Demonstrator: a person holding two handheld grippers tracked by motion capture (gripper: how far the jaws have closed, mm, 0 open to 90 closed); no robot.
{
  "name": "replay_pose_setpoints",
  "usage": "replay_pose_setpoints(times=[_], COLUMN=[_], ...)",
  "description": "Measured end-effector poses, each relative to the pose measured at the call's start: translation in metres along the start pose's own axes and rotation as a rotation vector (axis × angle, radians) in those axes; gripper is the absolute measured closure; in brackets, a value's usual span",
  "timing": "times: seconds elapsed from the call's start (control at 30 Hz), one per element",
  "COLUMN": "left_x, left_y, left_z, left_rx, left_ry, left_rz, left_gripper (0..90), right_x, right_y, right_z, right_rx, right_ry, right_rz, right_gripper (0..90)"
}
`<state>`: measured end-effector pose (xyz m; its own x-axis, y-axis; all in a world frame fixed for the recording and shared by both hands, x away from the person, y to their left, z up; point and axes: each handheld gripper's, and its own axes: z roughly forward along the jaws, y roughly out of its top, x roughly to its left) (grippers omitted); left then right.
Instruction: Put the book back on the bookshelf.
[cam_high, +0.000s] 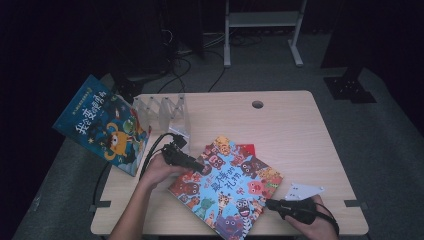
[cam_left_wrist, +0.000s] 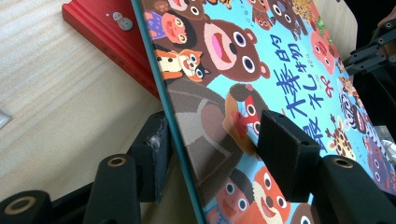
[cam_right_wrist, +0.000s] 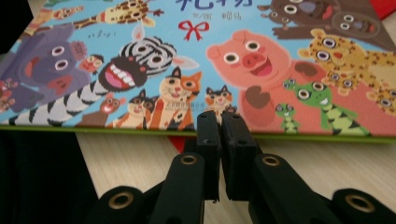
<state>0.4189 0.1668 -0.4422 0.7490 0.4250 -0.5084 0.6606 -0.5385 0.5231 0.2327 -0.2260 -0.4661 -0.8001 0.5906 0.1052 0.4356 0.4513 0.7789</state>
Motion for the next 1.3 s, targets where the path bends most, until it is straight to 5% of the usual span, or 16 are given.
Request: replay_pose_setpoints(times=[0.17,0.3,0.47,0.57,0.6,0.7,0.9,0.93,1.0,1.3], left_x=[0.001,0.001,0.001,-0.002,-0.007,-0.013,-0.009,-0.009,-0.011,-0.031], left_y=[-0.001,-0.002,0.001,0.004,0.007,0.012,0.018,0.021,0.025,0.047], left_z=[-0.011,-0.013,-0.019,-0.028,-0.028,-0.027,-0.04,-0.046,-0.052,-0.072], left_rx=[-0.064,-0.068,-0.081,-0.112,-0.111,-0.078,-0.035,-0.043,-0.049,-0.039], left_ry=[-0.003,0.016,-0.003,-0.05,-0.098,-0.103,-0.101,-0.123,-0.138,-0.091], left_rz=[0.001,0.0,0.002,0.005,0.019,0.046,-0.002,-0.035,-0.038,0.002], left_gripper=[44.8,41.7,38.4,41.3,42.4,45.7,51.6,54.4,58.8,67.9], right_x=[0.0,-0.001,-0.003,-0.004,-0.004,-0.004,-0.002,-0.002,-0.001,0.0], right_y=[0.003,0.009,0.016,0.02,0.021,0.023,0.032,0.033,0.035,0.043], right_z=[0.007,0.014,0.021,0.026,0.028,0.034,0.043,0.044,0.047,0.061], right_rx=[-0.003,0.002,0.007,0.017,0.019,0.013,0.022,0.026,0.028,0.028], right_ry=[0.004,0.008,0.011,0.011,0.009,0.015,0.01,0.012,0.013,0.028], right_rz=[-0.005,-0.013,-0.019,-0.025,-0.028,-0.032,-0.063,-0.066,-0.075,-0.082], right_gripper=[85.9,86.1,86.2,86.4,86.5,86.5,86.7,86.6,86.5,86.2])
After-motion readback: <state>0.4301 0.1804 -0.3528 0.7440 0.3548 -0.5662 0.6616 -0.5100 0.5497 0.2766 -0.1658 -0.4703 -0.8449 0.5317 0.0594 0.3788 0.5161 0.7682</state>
